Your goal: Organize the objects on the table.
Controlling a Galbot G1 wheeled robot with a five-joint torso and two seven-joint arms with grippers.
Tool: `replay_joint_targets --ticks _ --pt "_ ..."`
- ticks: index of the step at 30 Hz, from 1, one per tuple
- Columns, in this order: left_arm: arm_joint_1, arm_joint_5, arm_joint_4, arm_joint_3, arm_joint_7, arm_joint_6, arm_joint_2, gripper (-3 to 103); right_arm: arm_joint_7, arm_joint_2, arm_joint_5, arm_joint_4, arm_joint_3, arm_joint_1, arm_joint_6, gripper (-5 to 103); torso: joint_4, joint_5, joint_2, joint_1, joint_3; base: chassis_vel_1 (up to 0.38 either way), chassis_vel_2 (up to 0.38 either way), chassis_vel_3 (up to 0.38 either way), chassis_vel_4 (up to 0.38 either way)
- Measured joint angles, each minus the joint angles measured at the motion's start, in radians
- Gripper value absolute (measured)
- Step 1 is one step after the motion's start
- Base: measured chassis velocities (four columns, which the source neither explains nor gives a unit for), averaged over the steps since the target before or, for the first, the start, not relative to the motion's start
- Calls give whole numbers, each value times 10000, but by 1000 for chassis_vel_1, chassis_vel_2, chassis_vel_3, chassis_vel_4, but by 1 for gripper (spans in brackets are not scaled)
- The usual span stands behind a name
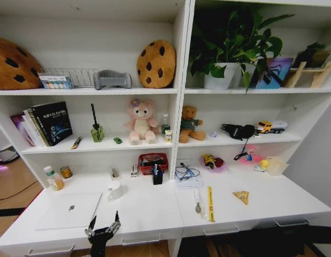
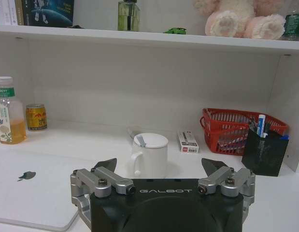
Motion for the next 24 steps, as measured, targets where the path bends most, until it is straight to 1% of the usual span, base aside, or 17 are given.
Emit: replay_joint_targets --ticks 2,3,4,7,11,12,13,14,15,17,19,20,23,24 --pt "18 14 19 -10 0 2 -6 99 -17 -71 251 -1143 -153 677 -145 27 0 -1 0 0 1 0 0 0 0" --pt "25 14 23 -31 0 9 -7 99 -42 -84 198 -1722 -189 1073 -157 27 0 3 0 1 0 0 0 0 0" --pt "25 14 23 -31 0 9 -7 99 -42 -84 198 -1722 -189 1073 -157 27 0 3 0 1 0 0 0 0 0" --pt "34 11 138 -151 -1 16 -15 99 -104 -75 105 -3229 -376 2195 -262 27 2 2 -1 1 1 0 0 0 0" --pt "64 11 182 -204 -1 20 -19 99 -164 -48 38 -3861 -471 2752 -340 27 2 3 -1 1 1 0 0 0 0" --pt "89 7 200 -265 -1 42 -19 99 -232 -29 40 -4258 -542 3115 -455 27 2 -5 -1 1 1 0 0 0 0" --pt "89 7 200 -265 -1 42 -19 99 -232 -29 40 -4258 -542 3115 -455 27 2 -5 -1 1 1 0 0 0 0" --pt "107 7 207 -309 -3 55 -18 99 -285 6 22 -4691 -591 3473 -505 27 -1 -1 -1 1 1 0 0 0 0" --pt "138 7 208 -354 -3 70 -15 99 -305 43 -43 -5178 -609 3849 -529 27 1 1 -1 1 1 0 0 0 0" --pt "164 5 207 -385 -4 77 -13 99 -309 62 -71 -5489 -618 4093 -551 27 1 -1 -1 1 1 0 0 0 0" --pt "241 9 208 -453 -3 80 -13 99 -356 100 -78 -6271 -669 4833 -679 27 -2 -1 -1 1 1 0 0 0 0" --pt "241 9 208 -453 -3 80 -13 99 -356 100 -78 -6271 -669 4833 -679 27 -2 -1 -1 1 1 0 0 0 0" --pt "317 72 238 -470 -3 79 -47 99 -539 226 -77 -7039 -658 5820 -816 27 -1 0 -1 1 1 0 0 0 0" --pt "317 72 238 -470 -3 79 -47 99 -539 226 -77 -7039 -658 5820 -816 27 -1 0 -1 1 1 0 0 0 0"
